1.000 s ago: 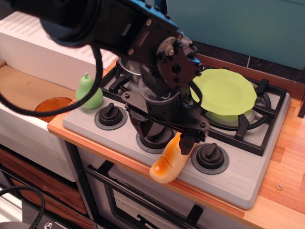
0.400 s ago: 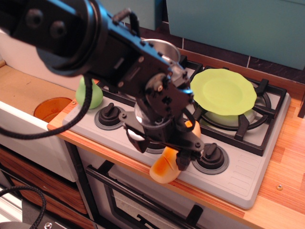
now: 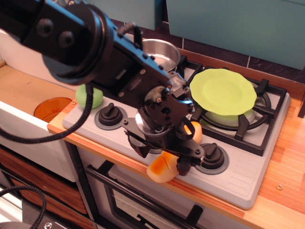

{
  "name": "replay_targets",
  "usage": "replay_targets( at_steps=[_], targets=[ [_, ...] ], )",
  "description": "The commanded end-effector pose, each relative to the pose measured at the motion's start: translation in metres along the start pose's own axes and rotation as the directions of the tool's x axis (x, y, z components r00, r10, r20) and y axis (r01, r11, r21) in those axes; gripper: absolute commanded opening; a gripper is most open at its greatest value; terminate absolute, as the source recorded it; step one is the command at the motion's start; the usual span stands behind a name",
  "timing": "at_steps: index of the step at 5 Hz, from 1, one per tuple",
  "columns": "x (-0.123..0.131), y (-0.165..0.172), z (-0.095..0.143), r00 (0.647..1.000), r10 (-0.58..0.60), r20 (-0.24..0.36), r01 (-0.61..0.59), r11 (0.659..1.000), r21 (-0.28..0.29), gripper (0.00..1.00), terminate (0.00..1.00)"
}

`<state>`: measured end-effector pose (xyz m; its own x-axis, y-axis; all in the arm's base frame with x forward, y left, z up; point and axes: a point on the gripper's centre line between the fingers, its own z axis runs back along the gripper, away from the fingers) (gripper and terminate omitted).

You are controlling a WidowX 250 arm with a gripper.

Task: Put bread on plate and pear in pot or pan on stove

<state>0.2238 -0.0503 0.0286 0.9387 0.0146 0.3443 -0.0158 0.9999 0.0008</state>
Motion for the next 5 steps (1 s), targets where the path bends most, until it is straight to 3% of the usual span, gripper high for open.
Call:
replay_targets(
  at_steps=[1, 2, 5],
  targets=[
    [0.003, -0.01, -0.002, 1.0, 0.002, 0.019, -0.002, 1.0, 0.004, 1.0, 0.0],
    [0.005, -0.016, 0.002, 1.0, 0.024, -0.013, -0.024, 1.0, 0.009, 0.0, 0.0],
    [0.037, 0.001, 0.048, 0.995, -0.015, -0.096, 0.016, 1.0, 0.015, 0.0, 0.0]
  ],
)
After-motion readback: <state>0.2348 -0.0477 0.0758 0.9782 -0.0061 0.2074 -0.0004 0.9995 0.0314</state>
